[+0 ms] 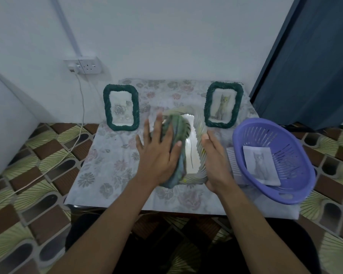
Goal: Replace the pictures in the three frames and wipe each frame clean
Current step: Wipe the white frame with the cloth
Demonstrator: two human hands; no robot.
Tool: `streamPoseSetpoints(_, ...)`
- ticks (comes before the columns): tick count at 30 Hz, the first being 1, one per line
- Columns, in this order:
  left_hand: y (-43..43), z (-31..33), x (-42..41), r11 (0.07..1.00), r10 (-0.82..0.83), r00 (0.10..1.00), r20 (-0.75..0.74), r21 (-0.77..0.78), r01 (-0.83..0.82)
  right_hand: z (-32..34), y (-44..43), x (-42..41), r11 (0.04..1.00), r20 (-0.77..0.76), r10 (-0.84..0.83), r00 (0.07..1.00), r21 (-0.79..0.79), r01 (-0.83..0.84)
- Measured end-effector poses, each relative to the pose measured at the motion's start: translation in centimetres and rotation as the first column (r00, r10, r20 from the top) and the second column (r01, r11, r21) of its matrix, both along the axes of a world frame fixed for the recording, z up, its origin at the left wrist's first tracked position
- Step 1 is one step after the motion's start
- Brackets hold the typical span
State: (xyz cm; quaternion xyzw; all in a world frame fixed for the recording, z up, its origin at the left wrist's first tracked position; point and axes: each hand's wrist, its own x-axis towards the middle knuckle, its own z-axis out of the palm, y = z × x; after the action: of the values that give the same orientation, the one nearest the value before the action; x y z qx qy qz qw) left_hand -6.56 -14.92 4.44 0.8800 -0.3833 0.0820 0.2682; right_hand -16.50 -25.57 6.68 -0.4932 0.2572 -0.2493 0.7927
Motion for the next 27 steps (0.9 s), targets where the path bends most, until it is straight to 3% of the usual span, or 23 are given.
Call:
streamPoseSetpoints(5,-0.8,1.1,3.0,0.973,0.145,0.982,-0.120,-0.161,-0.163,0.5,0.5,-0.3,0.985,-0.028,0.141,0.990,-0.098,-0.143)
streamPoseSetpoints(10,-0.8,0.5,1.7,0.954,0.003,0.975,-0.223,-0.291,-0.070,1.2,0.8,0.1,0.987,-0.023,0.105,0.994,-0.117,-0.107)
streamPoseSetpoints(14,-0.2,-0.9,0.0,0.976,-0.097,0.955,-0.279,-0.215,0.037,0.3,-0.1,0.8,0.998,-0.031,0.003,1.000,-0.066,-0.005)
streamPoseSetpoints(20,0.5,-1.8,-3.0,0.974,-0.221,0.964,-0.149,-0.077,0.211,0.1,-1.5,0.8,0.996,0.022,-0.078,0.997,-0.037,0.079)
streamPoseSetpoints(23,0.7,-1.7,-1.7,0.982,-0.184,0.981,-0.065,-0.055,0.181,-0.5,-1.2,0.5,0.999,0.039,-0.042,0.998,-0.018,0.043)
streamPoseSetpoints(27,-0.2,-0.6,1.0,0.992,-0.045,0.989,-0.138,-0.120,0.029,0.0,-0.7,0.1,1.000,0.021,0.017,1.000,0.006,-0.017)
